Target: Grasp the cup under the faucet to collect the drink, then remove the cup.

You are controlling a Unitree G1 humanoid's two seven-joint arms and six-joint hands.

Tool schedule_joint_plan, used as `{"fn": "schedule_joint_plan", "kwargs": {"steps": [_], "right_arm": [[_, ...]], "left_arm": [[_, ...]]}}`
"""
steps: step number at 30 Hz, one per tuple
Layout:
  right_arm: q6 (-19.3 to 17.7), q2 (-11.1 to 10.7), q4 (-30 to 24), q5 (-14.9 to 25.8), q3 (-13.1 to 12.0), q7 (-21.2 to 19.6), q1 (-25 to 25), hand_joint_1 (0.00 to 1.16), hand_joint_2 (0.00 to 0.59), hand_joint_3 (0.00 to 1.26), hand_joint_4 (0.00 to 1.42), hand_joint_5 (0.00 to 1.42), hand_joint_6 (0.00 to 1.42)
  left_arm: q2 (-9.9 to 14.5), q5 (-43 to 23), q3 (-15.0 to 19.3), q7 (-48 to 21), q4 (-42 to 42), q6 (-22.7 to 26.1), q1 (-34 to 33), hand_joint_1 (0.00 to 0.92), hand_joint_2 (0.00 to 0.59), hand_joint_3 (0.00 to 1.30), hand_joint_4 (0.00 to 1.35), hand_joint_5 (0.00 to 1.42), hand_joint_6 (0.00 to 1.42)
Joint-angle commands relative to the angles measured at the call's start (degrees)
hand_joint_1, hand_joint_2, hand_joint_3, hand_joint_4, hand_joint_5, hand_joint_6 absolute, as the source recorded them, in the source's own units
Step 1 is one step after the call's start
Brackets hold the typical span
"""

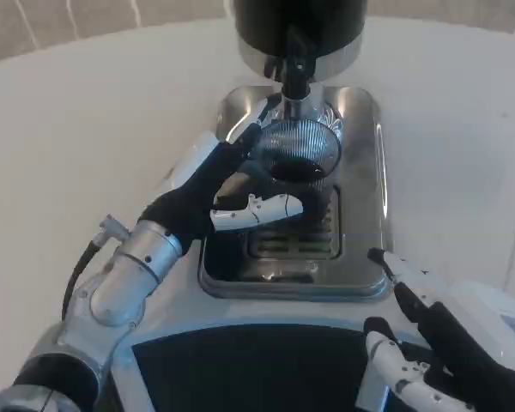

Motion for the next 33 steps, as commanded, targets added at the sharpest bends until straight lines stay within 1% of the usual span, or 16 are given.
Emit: {"fn": "schedule_joint_plan", "kwargs": {"steps": [1,7,10,15,21,27,33], "right_arm": [[0.56,1.97,-0.93,-0.07,-0.17,0.39,0.38,0.03,0.571,0.00,0.00,0.00,0.00],[1.52,1.61,-0.93,0.17,-0.36,0.58,0.11,0.03,0.571,0.00,0.00,0.00,0.00],[2.03,1.36,-0.93,0.26,-0.37,0.65,-0.05,0.03,0.571,0.00,0.00,0.00,0.00],[3.11,0.88,-0.93,0.24,-0.20,0.78,-0.37,0.03,0.571,0.00,0.00,0.00,0.00],[3.95,0.92,-0.93,-0.38,0.54,0.70,-0.24,0.04,0.579,0.00,0.00,0.00,0.00],[5.39,0.60,-0.81,-0.37,0.61,0.64,-0.48,0.05,0.581,0.00,0.00,0.00,0.00],[6.42,0.21,0.20,-0.55,0.89,0.35,-1.40,0.06,0.585,0.00,0.00,0.00,0.00]], "left_arm": [[-0.71,2.24,-1.45,-0.12,0.87,-0.09,0.15,0.466,0.086,0.03,0.13,0.31,0.39],[-1.33,3.67,-1.90,1.58,0.62,-0.08,-0.10,0.461,0.089,0.11,0.17,0.32,0.39],[-1.57,4.08,-1.98,2.71,0.49,0.06,-0.16,0.459,0.092,0.19,0.23,0.35,0.39],[-2.33,4.50,-1.75,4.74,0.47,0.70,-0.02,0.463,0.100,0.27,0.30,0.39,0.41],[-3.03,4.48,-1.34,5.59,0.49,0.91,0.17,0.463,0.101,0.29,0.32,0.40,0.40],[-3.63,4.63,-1.11,6.98,0.44,1.26,0.35,0.463,0.101,0.30,0.32,0.40,0.40],[-3.91,5.52,-1.29,9.37,0.22,1.95,0.65,0.466,0.104,0.36,0.37,0.41,0.38]]}}
